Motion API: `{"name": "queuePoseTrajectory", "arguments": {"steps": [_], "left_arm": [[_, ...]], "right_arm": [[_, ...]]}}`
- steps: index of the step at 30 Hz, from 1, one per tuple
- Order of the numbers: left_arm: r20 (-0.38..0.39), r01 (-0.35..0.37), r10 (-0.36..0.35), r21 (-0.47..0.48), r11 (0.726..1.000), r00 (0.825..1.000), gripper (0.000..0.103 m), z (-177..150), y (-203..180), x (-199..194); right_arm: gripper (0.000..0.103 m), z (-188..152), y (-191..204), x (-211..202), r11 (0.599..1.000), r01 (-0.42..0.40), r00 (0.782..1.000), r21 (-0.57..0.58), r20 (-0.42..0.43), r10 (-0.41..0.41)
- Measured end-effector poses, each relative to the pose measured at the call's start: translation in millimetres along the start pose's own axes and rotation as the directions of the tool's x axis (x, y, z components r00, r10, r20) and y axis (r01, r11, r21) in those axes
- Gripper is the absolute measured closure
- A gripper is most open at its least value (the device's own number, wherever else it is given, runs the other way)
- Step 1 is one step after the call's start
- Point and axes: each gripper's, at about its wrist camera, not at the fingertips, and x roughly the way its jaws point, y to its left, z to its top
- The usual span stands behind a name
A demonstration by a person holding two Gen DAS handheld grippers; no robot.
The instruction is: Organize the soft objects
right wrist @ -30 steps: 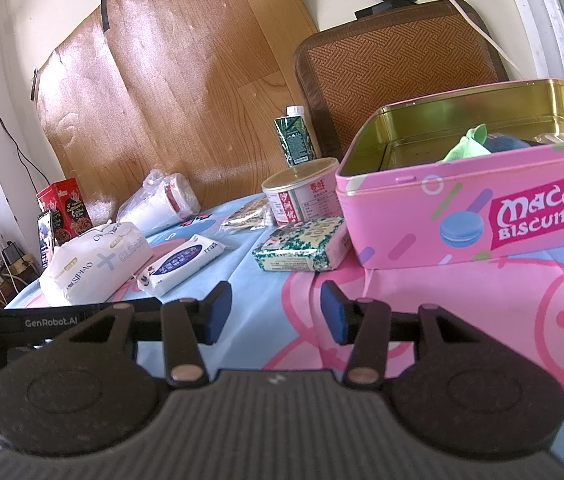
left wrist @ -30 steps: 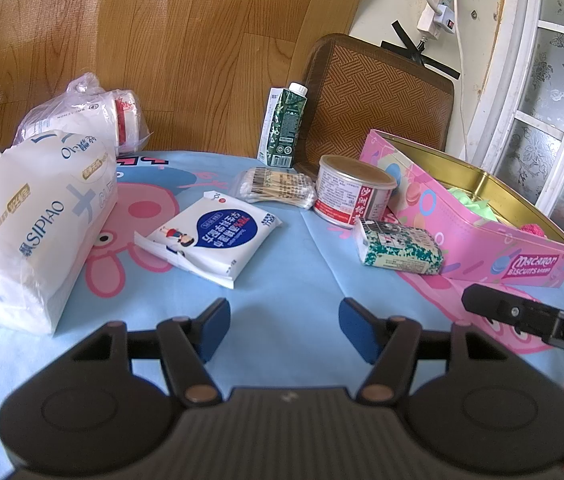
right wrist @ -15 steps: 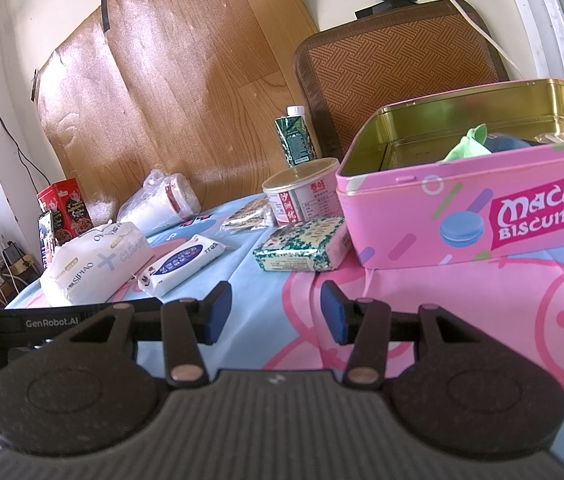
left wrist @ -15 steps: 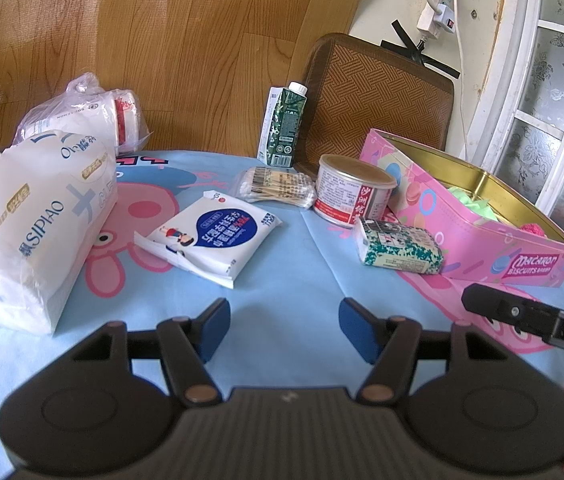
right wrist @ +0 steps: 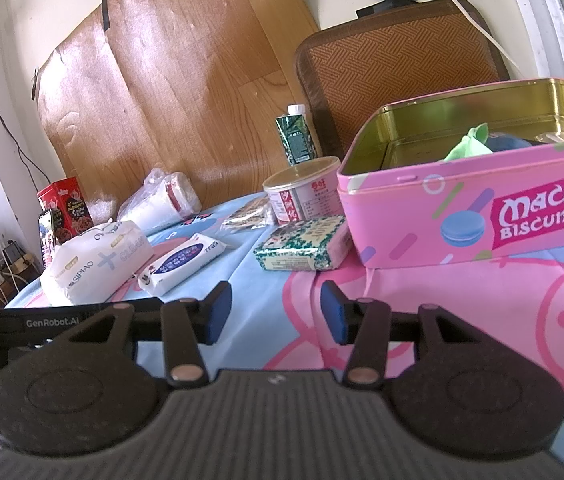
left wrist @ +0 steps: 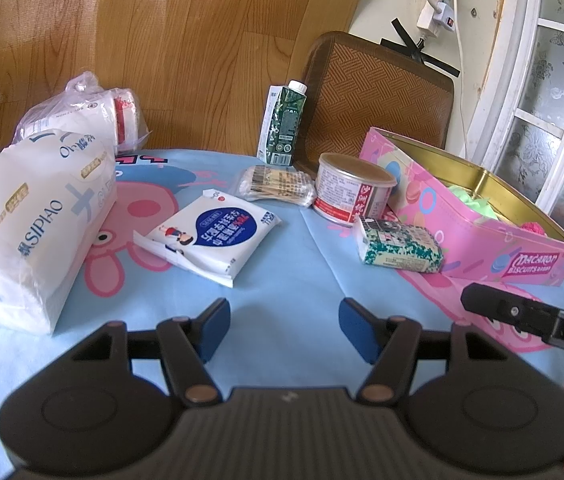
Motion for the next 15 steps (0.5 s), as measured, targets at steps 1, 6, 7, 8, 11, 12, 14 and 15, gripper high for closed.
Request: {"name": "queuePoseTrajectory", "arguments": {"steps": [1, 6, 7, 8, 11, 12, 14, 15], "left_arm": [[0.0, 0.0, 0.0, 0.0, 1.0, 1.0, 0.041, -0.1, 0.1, 0.0], [-0.001, -0.001, 0.001, 0.0, 1.0, 1.0, 0.041, 0.4, -0.1, 0.3], [-0.002, -0.001, 0.001, 0.0, 1.0, 1.0, 0.041, 0.1, 0.1, 0.3], [-0.003, -0.001, 0.001, 0.0, 1.0, 1.0, 0.041, 0.3, 0.3, 0.2], [0.0, 0.0, 0.0, -0.003, 1.0, 1.0, 0.041, 0.0, 0.1, -0.2], [0.0, 0.0, 0.0, -0.004, 1.0, 1.0, 0.041, -1.0, 0.1, -0.2], [-0.001, -0.001, 0.001, -0.004, 1.0, 1.0, 0.041, -2.0, -0.1, 0.5], [-0.001, 0.0, 0.0, -0.004, 1.0, 1.0, 0.041, -2.1, 0.1, 0.7]], "right_arm": [[0.051, -0.1, 0.8, 0.2, 1.0, 0.0, 1.0, 0.0, 0.0, 0.0], [0.051, -0.3, 0.8, -0.2, 1.0, 0.0, 1.0, 0.0, 0.0, 0.0], [0.051, -0.5, 1.1, -0.1, 1.0, -0.001, 1.0, 0.0, 0.0, 0.001], [0.051, -0.5, 1.2, -0.1, 1.0, 0.0, 1.0, 0.0, 0.0, 0.0], [0.051, -0.6, 2.8, -1.1, 1.0, 0.004, 1.0, -0.009, 0.003, -0.004], [0.051, -0.5, 4.0, -2.2, 1.0, 0.006, 1.0, -0.014, 0.007, -0.005], [0.051, 0.5, 5.9, -1.9, 1.0, 0.011, 1.0, -0.017, -0.002, -0.011], [0.051, 2.2, 5.3, -1.2, 1.0, 0.014, 1.0, -0.016, -0.009, -0.014]]}}
